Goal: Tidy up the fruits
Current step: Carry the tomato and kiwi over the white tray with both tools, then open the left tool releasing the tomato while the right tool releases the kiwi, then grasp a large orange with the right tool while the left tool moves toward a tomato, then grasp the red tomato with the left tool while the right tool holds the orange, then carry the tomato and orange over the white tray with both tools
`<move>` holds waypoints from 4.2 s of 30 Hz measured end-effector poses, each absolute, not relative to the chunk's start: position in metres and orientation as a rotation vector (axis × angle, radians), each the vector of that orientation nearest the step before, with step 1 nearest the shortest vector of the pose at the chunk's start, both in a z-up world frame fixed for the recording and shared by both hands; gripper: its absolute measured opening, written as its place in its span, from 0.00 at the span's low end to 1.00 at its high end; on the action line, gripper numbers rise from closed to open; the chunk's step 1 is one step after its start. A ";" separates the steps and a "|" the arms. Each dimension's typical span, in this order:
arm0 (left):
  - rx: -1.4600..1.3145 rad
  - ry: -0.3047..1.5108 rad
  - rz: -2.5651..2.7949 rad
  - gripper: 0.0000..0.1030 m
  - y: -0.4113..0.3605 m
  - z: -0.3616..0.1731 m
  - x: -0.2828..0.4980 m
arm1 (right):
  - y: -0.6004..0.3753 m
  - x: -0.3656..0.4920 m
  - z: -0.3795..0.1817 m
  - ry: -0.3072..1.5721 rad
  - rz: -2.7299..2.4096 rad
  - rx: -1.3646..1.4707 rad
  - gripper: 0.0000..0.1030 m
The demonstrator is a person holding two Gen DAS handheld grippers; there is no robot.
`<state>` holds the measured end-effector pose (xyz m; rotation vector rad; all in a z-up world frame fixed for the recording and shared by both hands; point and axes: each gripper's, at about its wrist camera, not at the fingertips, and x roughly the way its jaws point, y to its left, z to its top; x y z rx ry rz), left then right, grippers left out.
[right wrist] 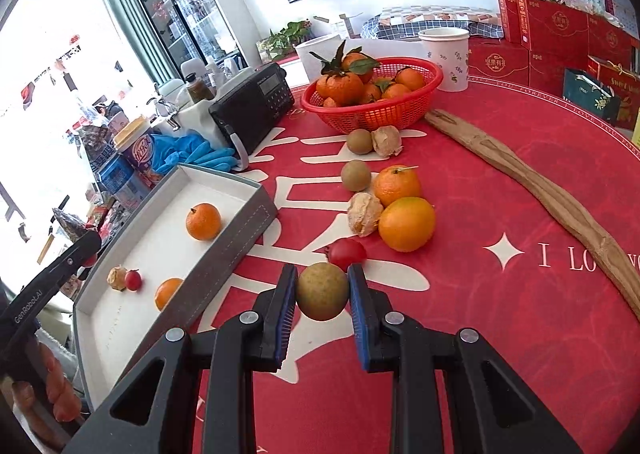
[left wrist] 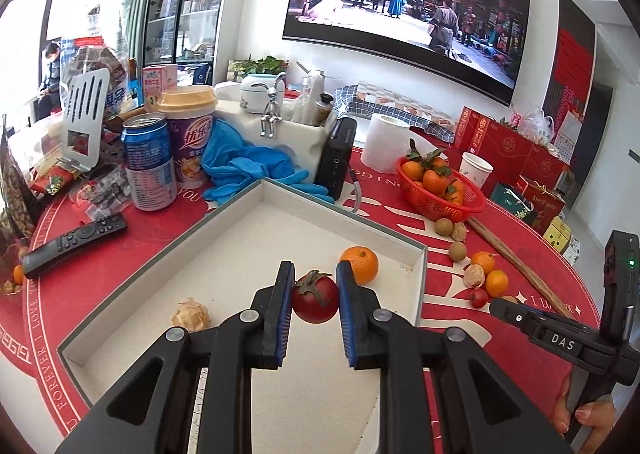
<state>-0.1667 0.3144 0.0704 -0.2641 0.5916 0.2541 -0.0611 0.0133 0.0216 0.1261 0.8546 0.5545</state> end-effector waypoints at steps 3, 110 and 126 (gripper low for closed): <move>-0.272 0.591 0.286 0.23 0.327 0.070 -0.172 | 0.030 -0.067 0.029 0.835 0.585 0.104 0.26; -0.046 0.897 -0.069 0.26 0.169 0.010 -0.102 | -0.062 -0.063 0.005 0.918 0.296 0.043 0.37; -0.031 0.897 -0.062 0.27 0.168 0.010 -0.102 | -0.059 -0.062 0.005 0.914 0.292 0.044 0.37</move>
